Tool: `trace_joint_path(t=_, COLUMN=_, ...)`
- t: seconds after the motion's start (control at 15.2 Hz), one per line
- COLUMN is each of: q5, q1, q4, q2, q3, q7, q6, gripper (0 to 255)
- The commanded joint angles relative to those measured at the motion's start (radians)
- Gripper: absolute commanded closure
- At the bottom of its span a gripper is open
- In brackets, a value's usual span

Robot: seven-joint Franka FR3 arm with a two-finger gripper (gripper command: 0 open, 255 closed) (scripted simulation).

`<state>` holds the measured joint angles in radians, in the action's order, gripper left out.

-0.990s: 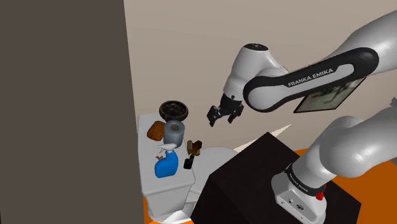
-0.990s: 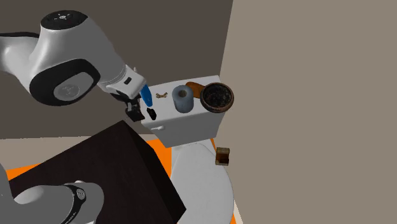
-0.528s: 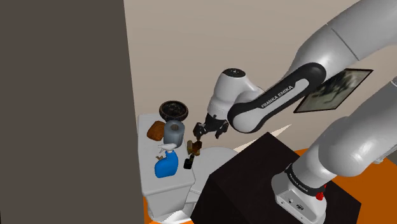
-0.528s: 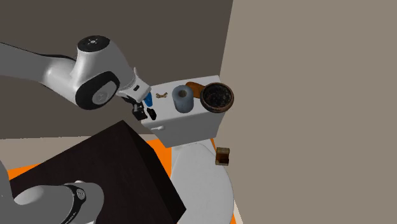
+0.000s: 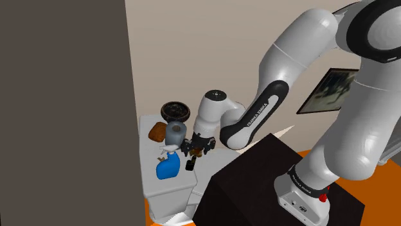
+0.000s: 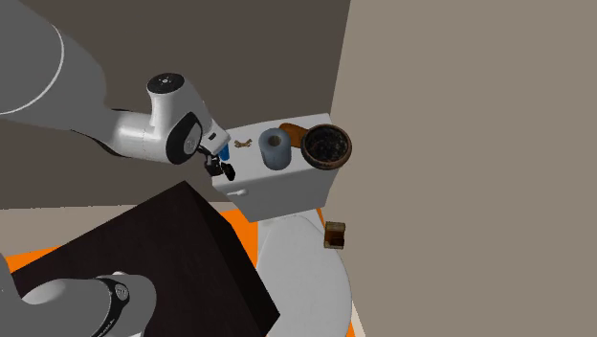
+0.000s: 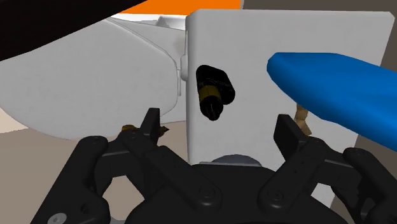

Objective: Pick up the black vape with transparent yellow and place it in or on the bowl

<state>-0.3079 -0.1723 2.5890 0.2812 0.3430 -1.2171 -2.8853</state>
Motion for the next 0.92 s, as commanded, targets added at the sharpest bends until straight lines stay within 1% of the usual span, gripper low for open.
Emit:
trace_joint_path(t=0.0, q5=-0.048, q1=-0.041, q4=-0.021, q2=0.052, q3=-0.045, q7=-0.047, q6=-0.030, gripper=0)
trace_joint_path(t=0.4, q5=-0.117, q1=-0.119, q4=-0.055, q2=0.144, q3=-0.135, q7=-0.104, q6=-0.094, gripper=0)
trace_joint_path(t=0.86, q5=-0.116, q1=-0.119, q4=-0.055, q2=0.144, q3=-0.136, q7=-0.103, q6=-0.094, gripper=0)
